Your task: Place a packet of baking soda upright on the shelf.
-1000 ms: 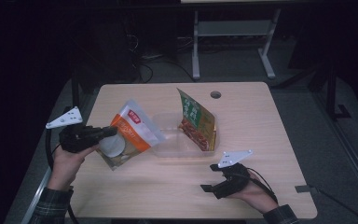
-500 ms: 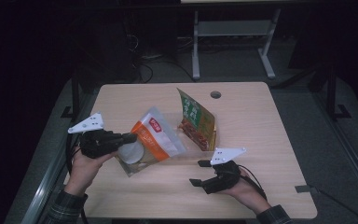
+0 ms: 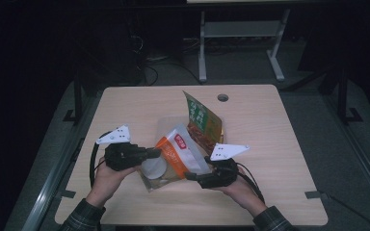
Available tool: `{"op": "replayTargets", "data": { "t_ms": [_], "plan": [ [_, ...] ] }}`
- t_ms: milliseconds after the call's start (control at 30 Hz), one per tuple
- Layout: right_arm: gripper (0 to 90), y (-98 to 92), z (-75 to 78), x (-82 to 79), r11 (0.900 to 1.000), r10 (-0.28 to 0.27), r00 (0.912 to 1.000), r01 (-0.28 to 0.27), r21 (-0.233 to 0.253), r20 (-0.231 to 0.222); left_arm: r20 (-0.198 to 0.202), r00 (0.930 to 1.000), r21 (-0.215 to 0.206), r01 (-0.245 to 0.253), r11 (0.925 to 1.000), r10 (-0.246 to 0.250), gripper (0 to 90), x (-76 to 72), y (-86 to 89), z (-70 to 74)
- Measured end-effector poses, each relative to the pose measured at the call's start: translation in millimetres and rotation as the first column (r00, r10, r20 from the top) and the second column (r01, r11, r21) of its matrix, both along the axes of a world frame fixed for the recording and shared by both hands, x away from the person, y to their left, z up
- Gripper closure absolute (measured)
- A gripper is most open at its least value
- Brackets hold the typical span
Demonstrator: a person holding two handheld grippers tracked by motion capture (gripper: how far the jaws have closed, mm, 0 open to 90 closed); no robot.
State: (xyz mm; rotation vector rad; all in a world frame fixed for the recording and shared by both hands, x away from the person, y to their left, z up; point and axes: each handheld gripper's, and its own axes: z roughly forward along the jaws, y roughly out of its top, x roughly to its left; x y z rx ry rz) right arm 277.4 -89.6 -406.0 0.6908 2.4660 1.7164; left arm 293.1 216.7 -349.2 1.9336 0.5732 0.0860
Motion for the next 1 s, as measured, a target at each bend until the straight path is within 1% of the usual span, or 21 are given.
{"op": "replayTargets", "data": {
  "t_ms": [33,67,100,133,200,267,300,400,467,533,633,667,700,767,833,900,967,1000],
  "plan": [
    [45.9,1.0,0.0,0.5,1.000,0.003,1.0000,-0.003,0.005,-0.005,-0.004,1.0000,-0.002,0.002,1.0000,-0.002,89.8,-0.8,-1.5,-0.4],
    [49.9,1.7,-0.2,1.4,1.000,0.004,1.0000,-0.004,0.011,-0.002,0.001,1.0000,0.004,0.007,1.0000,-0.007,89.8,-1.0,-2.2,-0.9],
    [53.4,2.5,-0.5,2.4,1.000,0.009,1.0000,-0.009,0.027,-0.004,0.001,1.0000,0.007,0.006,1.0000,-0.006,89.8,-1.6,-3.2,-1.6],
    [56.8,3.4,-0.6,3.5,0.999,0.017,0.9998,-0.017,0.035,-0.013,-0.001,1.0000,0.004,0.007,1.0000,-0.007,89.8,-1.5,-3.6,-2.2],
    [66.1,4.0,-0.9,4.6,0.999,0.027,0.9993,-0.026,0.041,-0.025,-0.001,1.0000,0.002,0.003,1.0000,-0.003,89.8,-1.2,-4.0,-3.3],
    [73.0,4.5,-1.6,6.2,0.998,0.039,0.9984,-0.037,0.050,-0.040,-0.002,1.0000,0.000,0.002,1.0000,-0.002,89.8,-0.6,-3.3,-3.8],
    [79.1,4.3,-1.8,6.7,0.998,0.044,0.9981,-0.042,0.051,-0.043,-0.004,1.0000,-0.001,-0.001,1.0000,0.001,89.8,-0.6,-3.1,-3.9],
    [89.0,3.7,-1.0,7.6,0.996,0.065,0.9968,-0.062,0.064,-0.047,-0.003,1.0000,-0.004,-0.008,1.0000,0.008,89.7,0.3,-2.5,-5.0],
    [89.6,5.1,1.1,6.8,0.996,0.076,0.9969,-0.075,0.057,-0.021,0.001,0.9999,0.011,-0.013,0.9999,0.013,89.6,1.0,-1.6,-5.6],
    [89.7,6.6,2.9,6.3,0.995,0.088,0.9959,-0.087,0.051,-0.018,-0.001,0.9999,0.014,-0.017,0.9998,0.017,89.6,1.5,-0.9,-6.6],
    [89.9,8.4,5.4,6.3,0.994,0.105,0.9945,-0.104,0.042,-0.008,0.008,0.9997,0.033,-0.021,0.9992,0.021,89.6,1.9,-0.9,-7.8],
    [89.9,8.7,6.3,5.9,0.994,0.106,0.9942,-0.106,0.040,-0.013,0.008,0.9996,0.032,-0.026,0.9991,0.025,89.5,1.5,-1.7,-8.6],
    [89.9,9.0,7.0,6.4,0.993,0.110,0.9939,-0.110,0.037,-0.003,0.008,0.9996,0.037,-0.026,0.9990,0.025,89.5,1.8,-2.1,-9.2],
    [90.0,9.2,8.4,6.1,0.991,0.124,0.9922,-0.124,0.041,-0.013,0.008,0.9997,0.042,-0.021,0.9989,0.021,89.4,2.4,-2.5,-10.7],
    [90.0,9.7,9.6,5.3,0.991,0.132,0.9912,-0.132,0.038,-0.010,0.008,0.9998,0.052,-0.017,0.9985,0.016,89.4,3.0,-3.5,-12.6],
    [90.0,10.0,10.3,4.8,0.989,0.143,0.9895,-0.143,0.046,-0.017,0.000,0.9999,0.056,-0.016,0.9983,0.016,89.3,3.0,-5.0,-14.7],
    [90.0,10.3,11.0,4.4,0.987,0.155,0.9877,-0.154,0.054,-0.020,0.003,0.9999,0.063,-0.013,0.9979,0.013,89.2,3.1,-7.4,-16.9],
    [90.0,10.4,11.7,3.7,0.986,0.158,0.9871,-0.157,0.052,-0.024,-0.003,0.9999,0.063,-0.014,0.9979,0.014,89.1,2.8,-9.1,-18.5]
  ]
}}
